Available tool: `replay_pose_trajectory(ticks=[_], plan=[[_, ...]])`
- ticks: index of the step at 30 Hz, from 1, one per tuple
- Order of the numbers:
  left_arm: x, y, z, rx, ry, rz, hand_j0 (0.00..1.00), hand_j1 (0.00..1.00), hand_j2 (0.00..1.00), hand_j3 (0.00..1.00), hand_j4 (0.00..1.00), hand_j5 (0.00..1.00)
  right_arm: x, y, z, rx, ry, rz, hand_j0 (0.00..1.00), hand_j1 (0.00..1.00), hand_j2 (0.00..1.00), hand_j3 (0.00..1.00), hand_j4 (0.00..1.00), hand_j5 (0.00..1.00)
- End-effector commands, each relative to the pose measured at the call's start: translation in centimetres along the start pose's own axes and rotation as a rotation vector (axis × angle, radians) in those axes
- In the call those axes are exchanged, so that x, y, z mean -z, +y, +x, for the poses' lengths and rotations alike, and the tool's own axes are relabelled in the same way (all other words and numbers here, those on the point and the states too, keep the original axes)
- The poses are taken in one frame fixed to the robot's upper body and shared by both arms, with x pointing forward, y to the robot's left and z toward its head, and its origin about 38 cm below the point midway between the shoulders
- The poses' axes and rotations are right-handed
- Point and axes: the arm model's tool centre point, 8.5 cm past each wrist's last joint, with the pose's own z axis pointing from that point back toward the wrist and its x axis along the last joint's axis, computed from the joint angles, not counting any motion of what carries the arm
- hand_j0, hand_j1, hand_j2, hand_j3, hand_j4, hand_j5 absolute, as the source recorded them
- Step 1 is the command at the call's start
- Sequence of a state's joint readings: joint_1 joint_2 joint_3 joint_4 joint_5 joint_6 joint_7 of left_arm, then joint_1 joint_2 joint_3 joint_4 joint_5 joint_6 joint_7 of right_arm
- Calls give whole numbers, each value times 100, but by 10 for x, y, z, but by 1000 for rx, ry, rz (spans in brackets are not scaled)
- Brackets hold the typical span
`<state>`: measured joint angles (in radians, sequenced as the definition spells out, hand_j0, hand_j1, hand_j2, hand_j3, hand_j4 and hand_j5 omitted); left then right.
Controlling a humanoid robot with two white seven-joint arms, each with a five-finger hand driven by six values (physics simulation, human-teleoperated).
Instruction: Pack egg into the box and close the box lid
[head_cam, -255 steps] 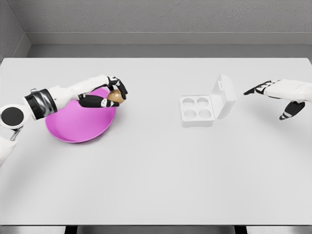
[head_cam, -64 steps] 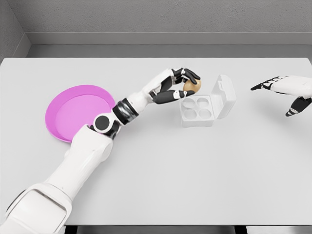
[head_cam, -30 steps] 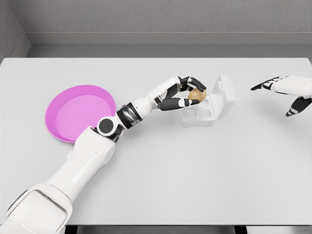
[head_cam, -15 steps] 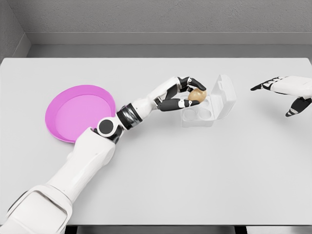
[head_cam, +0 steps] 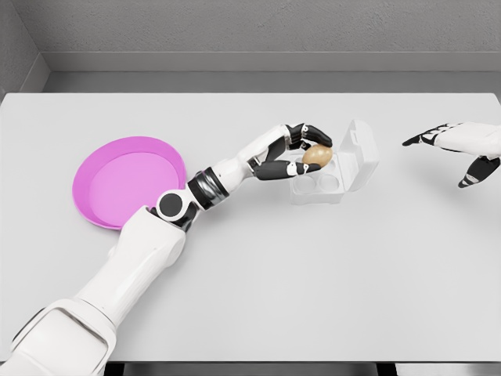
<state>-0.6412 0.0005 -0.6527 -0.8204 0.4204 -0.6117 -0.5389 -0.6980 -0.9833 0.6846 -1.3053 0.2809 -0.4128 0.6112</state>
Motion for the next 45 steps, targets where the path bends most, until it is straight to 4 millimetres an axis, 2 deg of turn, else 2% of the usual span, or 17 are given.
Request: replay_pose_trajectory(ticks=[1, 14, 18, 26, 30, 35, 36, 37, 38, 39, 40, 42, 43, 45], plan=[[0, 0, 0, 4, 2, 0, 67, 67, 67, 67, 67, 67, -1, 0, 0, 3, 1, -2, 100, 100, 100, 100, 100, 100], [0, 1, 1, -1, -3, 6, 74, 74, 74, 74, 74, 74, 0, -1, 0, 2, -1, -3, 100, 100, 100, 100, 100, 100], [0, 2, 1, -3, -3, 18, 79, 79, 79, 79, 79, 79, -1, -1, 0, 2, 0, -2, 100, 100, 100, 100, 100, 100], [-1, 4, 1, -1, -4, 23, 79, 79, 79, 79, 79, 79, -1, -1, 0, 2, 0, -2, 100, 100, 100, 100, 100, 100], [9, 15, 12, 27, -20, 16, 79, 79, 79, 79, 79, 79, -1, -1, 0, 2, 0, -4, 100, 100, 100, 100, 100, 100], [18, 17, 22, 43, -41, 1, 79, 79, 79, 79, 79, 79, 0, -1, 0, 2, 0, -4, 100, 100, 100, 100, 100, 100], [25, 20, 32, 59, -63, -8, 80, 80, 80, 80, 80, 80, 1, 0, 1, 3, -4, -4, 100, 100, 100, 100, 100, 100], [30, 19, 39, 69, -82, -23, 93, 93, 93, 93, 93, 93, 1, 0, 2, 2, -5, -4, 100, 100, 100, 100, 100, 100], [28, 18, 47, 97, -94, -61, 100, 100, 100, 100, 100, 100, 1, 0, 2, 1, -7, -4, 100, 100, 100, 100, 100, 100], [17, 27, 56, 125, -100, -76, 100, 100, 100, 100, 100, 100, 2, 2, 2, 4, -7, 2, 100, 100, 100, 100, 100, 100], [2, 37, 61, 154, -87, -91, 100, 100, 100, 100, 100, 100, 3, 4, 2, 7, -6, 5, 100, 100, 100, 100, 100, 100], [-37, 60, 77, 205, -52, -126, 100, 100, 100, 100, 100, 100, 14, 20, 9, 7, -29, 56, 100, 100, 100, 100, 100, 100], [-60, 71, 88, 225, -35, -144, 100, 100, 100, 100, 100, 100, 23, 21, 15, 11, -49, 56, 100, 100, 100, 100, 100, 100], [-88, 89, 101, 273, 6, -147, 100, 100, 100, 100, 100, 100, 37, 24, 21, 32, -71, 53, 100, 100, 100, 100, 100, 100]])
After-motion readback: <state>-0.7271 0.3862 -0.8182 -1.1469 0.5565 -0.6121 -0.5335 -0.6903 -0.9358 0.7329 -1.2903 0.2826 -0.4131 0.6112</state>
